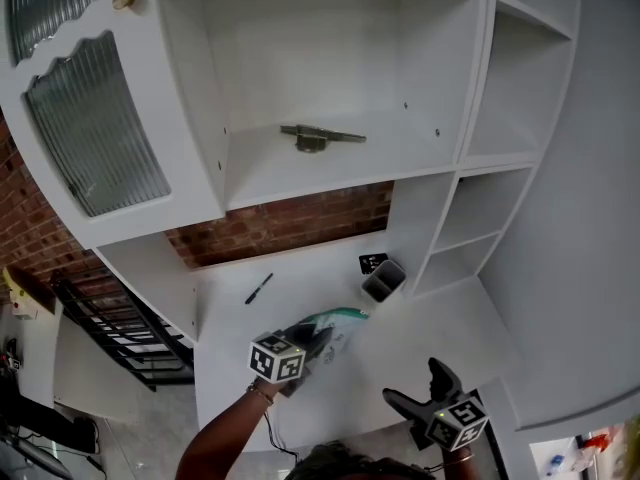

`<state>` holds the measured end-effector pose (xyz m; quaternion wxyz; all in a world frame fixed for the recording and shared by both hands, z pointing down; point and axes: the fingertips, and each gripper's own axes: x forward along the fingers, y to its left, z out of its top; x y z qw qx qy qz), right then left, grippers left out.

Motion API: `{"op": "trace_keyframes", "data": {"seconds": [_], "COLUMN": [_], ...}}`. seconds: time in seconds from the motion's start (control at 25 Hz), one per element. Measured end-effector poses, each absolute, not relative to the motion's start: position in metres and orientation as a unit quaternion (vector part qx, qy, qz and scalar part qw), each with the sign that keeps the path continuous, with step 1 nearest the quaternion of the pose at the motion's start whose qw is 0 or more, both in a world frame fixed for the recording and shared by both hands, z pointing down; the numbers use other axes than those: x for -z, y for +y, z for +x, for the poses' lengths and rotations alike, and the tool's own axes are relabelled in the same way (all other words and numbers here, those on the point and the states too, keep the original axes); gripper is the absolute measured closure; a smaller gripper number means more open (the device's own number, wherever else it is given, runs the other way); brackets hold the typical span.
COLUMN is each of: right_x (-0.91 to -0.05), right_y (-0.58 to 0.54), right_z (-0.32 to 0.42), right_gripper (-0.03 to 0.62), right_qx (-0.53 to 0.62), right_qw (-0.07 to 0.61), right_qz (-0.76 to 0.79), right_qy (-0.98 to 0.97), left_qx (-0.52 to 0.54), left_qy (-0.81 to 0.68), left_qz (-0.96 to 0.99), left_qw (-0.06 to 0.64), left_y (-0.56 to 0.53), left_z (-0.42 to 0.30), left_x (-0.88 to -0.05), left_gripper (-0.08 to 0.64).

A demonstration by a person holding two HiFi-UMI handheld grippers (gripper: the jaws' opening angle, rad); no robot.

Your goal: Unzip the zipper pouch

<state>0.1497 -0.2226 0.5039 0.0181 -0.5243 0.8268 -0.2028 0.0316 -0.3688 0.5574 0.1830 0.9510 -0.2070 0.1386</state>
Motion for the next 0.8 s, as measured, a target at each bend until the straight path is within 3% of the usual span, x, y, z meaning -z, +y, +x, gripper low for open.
{"op": "trace_keyframes", "data": {"seconds": [0.48, 0.8], "right_x": [-0.453, -0.433], "right_y": [-0.237, -0.232], "right_z": [0.096, 0.060], "right_gripper": [0.029, 0.029], "right_qx": [0.137, 0.119], "right_qw": [0.069, 0.064], "right_qz": [-0.423, -0.345], "right_qy": [0.893, 0.929], "left_qx": [-0.037, -0.002], "left_qy": [-0.130, -0.085], "left_qz": [0.976, 0.984], "left_qw": [0.172, 0.155], "left_y": [-0.264, -0.217], "left_z": [0.018, 0.012], "left_x": [-0.472, -0.448], "left_gripper": [0.552, 0.552]}}
